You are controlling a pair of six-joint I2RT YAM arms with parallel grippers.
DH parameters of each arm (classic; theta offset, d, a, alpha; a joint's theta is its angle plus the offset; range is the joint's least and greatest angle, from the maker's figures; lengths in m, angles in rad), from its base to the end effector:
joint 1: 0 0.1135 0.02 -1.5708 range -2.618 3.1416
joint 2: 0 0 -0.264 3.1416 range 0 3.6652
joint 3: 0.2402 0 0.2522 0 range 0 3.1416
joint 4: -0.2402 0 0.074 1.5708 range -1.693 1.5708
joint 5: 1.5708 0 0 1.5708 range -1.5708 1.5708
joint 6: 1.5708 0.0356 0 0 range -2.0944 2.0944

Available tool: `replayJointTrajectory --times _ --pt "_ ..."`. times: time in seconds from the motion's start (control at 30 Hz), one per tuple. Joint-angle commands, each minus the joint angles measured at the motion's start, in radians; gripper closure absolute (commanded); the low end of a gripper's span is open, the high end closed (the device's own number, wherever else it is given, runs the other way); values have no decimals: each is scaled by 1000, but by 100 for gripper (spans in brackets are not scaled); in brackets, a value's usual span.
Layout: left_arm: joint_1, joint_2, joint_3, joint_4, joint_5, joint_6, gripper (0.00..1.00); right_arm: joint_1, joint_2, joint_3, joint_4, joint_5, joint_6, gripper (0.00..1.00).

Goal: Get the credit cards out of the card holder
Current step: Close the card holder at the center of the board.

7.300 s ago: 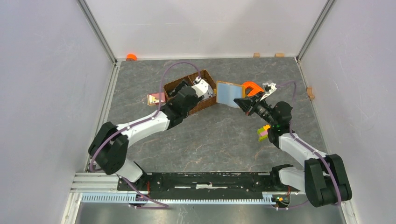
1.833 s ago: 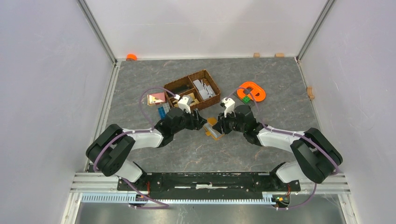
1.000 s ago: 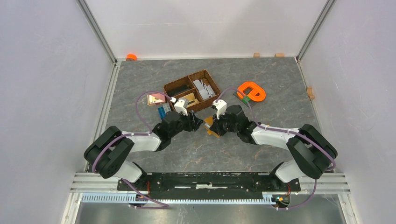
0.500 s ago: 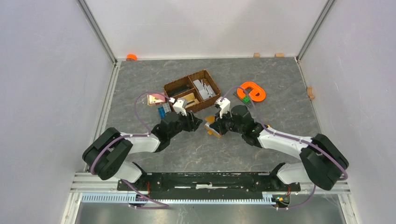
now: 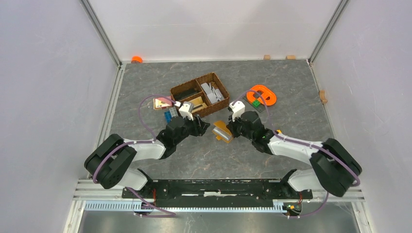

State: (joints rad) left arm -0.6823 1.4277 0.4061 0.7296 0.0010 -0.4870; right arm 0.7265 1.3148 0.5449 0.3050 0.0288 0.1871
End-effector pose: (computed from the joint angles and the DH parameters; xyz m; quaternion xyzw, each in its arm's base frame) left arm 0.2067 -0.1680 0.1656 0.0785 0.7986 -0.3297 0.4974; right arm 0.2016 0.1777 0.1923 -0.2194 0.8221 0.2206 0.4767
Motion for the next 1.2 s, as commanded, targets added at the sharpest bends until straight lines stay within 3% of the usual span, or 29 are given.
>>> replayJointTrajectory --times 0.0,0.17,0.33,0.67,0.8,0.93,1.17 --pt "3 4 -10 89 -6 22 46 1 108 77 -68 39 -43 99" --pt "2 38 -9 123 49 16 43 1 248 151 -136 -71 -78 100" --pt "1 84 21 116 113 16 43 1 320 186 -168 -67 -90 100" --pt "1 270 167 58 179 8 71 0 222 137 -125 -102 -75 100" --pt "1 320 240 -55 164 31 84 1 163 104 -88 -96 -63 100" --pt "1 334 280 -159 118 56 92 1 102 69 -65 -38 -57 100" --pt "1 345 278 -171 130 56 97 1 118 71 -118 37 -59 100"
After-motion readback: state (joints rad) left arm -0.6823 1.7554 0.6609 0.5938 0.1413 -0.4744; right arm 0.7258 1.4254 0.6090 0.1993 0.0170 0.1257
